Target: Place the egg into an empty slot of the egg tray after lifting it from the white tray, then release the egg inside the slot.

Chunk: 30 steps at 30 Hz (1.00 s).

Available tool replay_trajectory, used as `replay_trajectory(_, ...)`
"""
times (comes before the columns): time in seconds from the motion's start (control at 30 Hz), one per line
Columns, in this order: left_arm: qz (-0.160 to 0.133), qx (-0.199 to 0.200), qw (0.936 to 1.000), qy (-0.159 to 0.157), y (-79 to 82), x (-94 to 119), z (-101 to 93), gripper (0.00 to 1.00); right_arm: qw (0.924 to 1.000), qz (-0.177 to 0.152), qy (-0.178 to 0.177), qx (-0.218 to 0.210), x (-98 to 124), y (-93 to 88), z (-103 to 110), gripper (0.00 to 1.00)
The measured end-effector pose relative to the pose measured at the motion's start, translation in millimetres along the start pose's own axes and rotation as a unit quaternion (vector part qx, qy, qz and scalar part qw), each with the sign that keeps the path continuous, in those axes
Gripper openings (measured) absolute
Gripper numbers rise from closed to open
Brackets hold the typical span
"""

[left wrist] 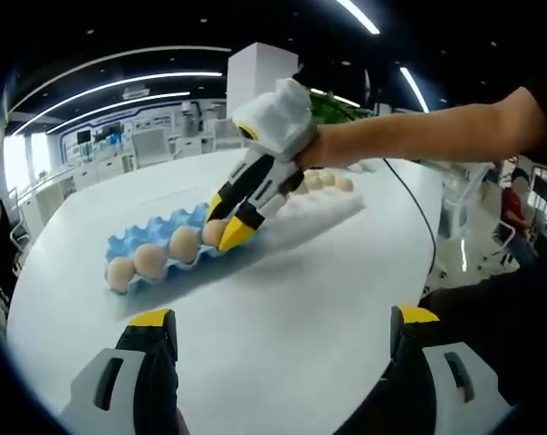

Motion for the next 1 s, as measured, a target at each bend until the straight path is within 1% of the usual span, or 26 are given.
replay_trajectory(0.17,-0.002,-0.001,1.0000,-0.002,2.5,-1.5,0.0,1.00,1.0000,-0.003,-0.001,0.002,6.9,2.7,1.8,0.33)
replay_trajectory(0.2,-0.001,-0.002,1.0000,-0.002,2.8,-1.8,0.2,1.00,1.0000,-0.005,-0.001,-0.005,7.2,1.8,-1.0,0.32)
replay_trajectory(0.27,-0.002,-0.002,1.0000,-0.002,3.7,-2.2,0.4,1.00,0.9993,-0.015,0.005,-0.035,9.9,3.3,0.3,0.33)
replay_trajectory(0.4,-0.002,-0.002,1.0000,-0.002,4.4,-3.4,0.4,1.00,0.9986,-0.028,0.000,-0.044,20.5,4.7,-0.9,0.33)
replay_trajectory(0.47,0.000,-0.004,1.0000,-0.003,4.3,-4.2,-0.2,1.00,0.9979,-0.034,0.000,-0.055,23.6,3.8,-2.6,0.33)
replay_trajectory(0.57,0.000,-0.006,1.0000,-0.005,5.8,-5.4,-1.2,1.00,0.9973,-0.045,-0.008,-0.057,30.8,4.2,-4.1,0.32)
replay_trajectory(0.63,-0.001,-0.007,1.0000,-0.006,6.9,-6.4,-1.8,1.00,0.9971,-0.043,-0.018,-0.061,36.0,2.6,-6.0,0.30)
replay_trajectory(0.7,-0.001,-0.008,0.9999,-0.007,7.4,-7.7,-2.2,1.00,0.9964,-0.045,-0.029,-0.065,41.7,1.4,-8.4,0.30)
replay_trajectory(0.8,0.001,-0.009,0.9999,-0.008,7.3,-9.1,-2.8,1.00,0.9942,-0.056,-0.043,-0.081,52.4,-1.6,-13.3,0.30)
replay_trajectory(1.0,0.001,-0.009,0.9999,-0.011,8.7,-12.7,-4.2,1.00,0.9914,-0.058,-0.056,-0.102,63.9,-9.5,-20.2,0.30)
Point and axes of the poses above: the point that each gripper's makers call its tool centre point, and the gripper's own axes: x roughly backward along the fingers, z roughly to its left, y roughly out of its top, the point moved 3 cm from there along x, roughly backward along the fingers
